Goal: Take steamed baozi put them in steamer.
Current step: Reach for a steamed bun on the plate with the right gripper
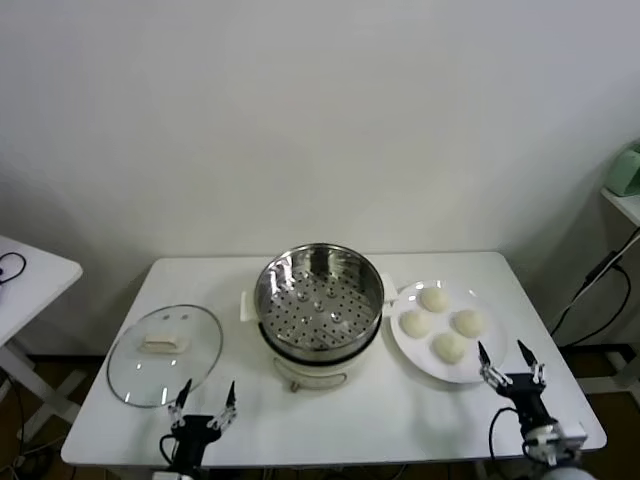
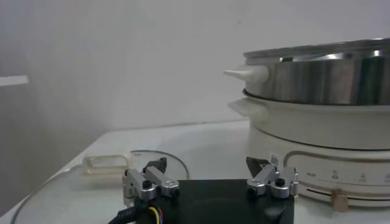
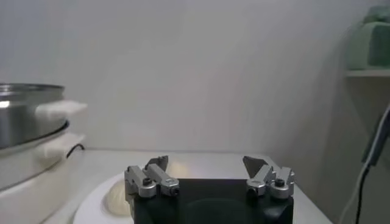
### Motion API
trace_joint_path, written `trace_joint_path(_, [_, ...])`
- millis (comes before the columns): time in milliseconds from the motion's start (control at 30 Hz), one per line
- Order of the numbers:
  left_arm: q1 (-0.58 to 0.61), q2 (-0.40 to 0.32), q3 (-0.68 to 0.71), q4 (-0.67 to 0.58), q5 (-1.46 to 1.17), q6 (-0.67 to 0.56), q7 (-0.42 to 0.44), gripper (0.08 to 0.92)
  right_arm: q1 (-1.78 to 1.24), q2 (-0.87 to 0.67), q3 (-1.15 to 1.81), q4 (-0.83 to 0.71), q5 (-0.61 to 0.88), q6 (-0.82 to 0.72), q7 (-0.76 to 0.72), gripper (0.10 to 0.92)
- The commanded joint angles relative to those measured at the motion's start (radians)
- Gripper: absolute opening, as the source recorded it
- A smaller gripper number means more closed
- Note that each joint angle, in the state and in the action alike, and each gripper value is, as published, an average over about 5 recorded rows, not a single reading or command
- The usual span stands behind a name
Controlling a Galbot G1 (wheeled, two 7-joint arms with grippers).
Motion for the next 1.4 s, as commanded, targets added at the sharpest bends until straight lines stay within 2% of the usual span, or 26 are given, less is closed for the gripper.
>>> trace_joint_path(33, [-0.002,0.007,0.003,0.0,0.012,-0.012,0.003,0.823,0.365,-0.151,-0.108,-0.041,0.091,-0.39,-0.03,0.823])
trace_joint_path(167, [0.0,0.009,0.005,-0.002,0.017,-0.022,0.003,0.823,0.501,-0.263,-0.226,-0.075,0.065,-0.516,-0.147,0.823])
trace_joint_path(267, [0.001,0.011,0.01,-0.002,0.019,-0.028,0.003,0.823,0.604,-0.373,-0.353,-0.104,-0.037,-0.562,-0.314,0.823])
trace_joint_path(433, [-0.001,0.014,0.018,0.0,0.023,-0.033,0.003,0.823,0.839,-0.513,-0.651,-0.186,-0.28,-0.508,-0.618,0.823])
trace_joint_path(600, [-0.002,0.017,0.02,0.004,0.027,-0.035,0.002,0.823,1.18,-0.558,-1.069,-0.327,-0.408,-0.383,-0.798,0.823])
trace_joint_path(800, [-0.003,0.02,0.021,0.018,0.031,-0.042,0.0,0.823,1.631,-0.455,-1.542,-0.523,-0.47,-0.196,-0.997,0.823])
trace_joint_path(967, [-0.006,0.017,0.022,0.028,0.036,-0.045,0.0,0.823,1.834,-0.27,-1.776,-0.707,-0.505,-0.08,-1.132,0.823])
trace_joint_path(1167, [-0.004,0.011,0.017,0.025,0.036,-0.047,0.0,0.823,1.862,-0.079,-1.864,-0.927,-0.48,0.049,-1.246,0.823])
trace_joint_path(1400, [-0.008,0.007,0.007,0.034,0.038,-0.051,-0.001,0.823,1.758,0.054,-1.781,-1.085,-0.492,0.11,-1.257,0.823])
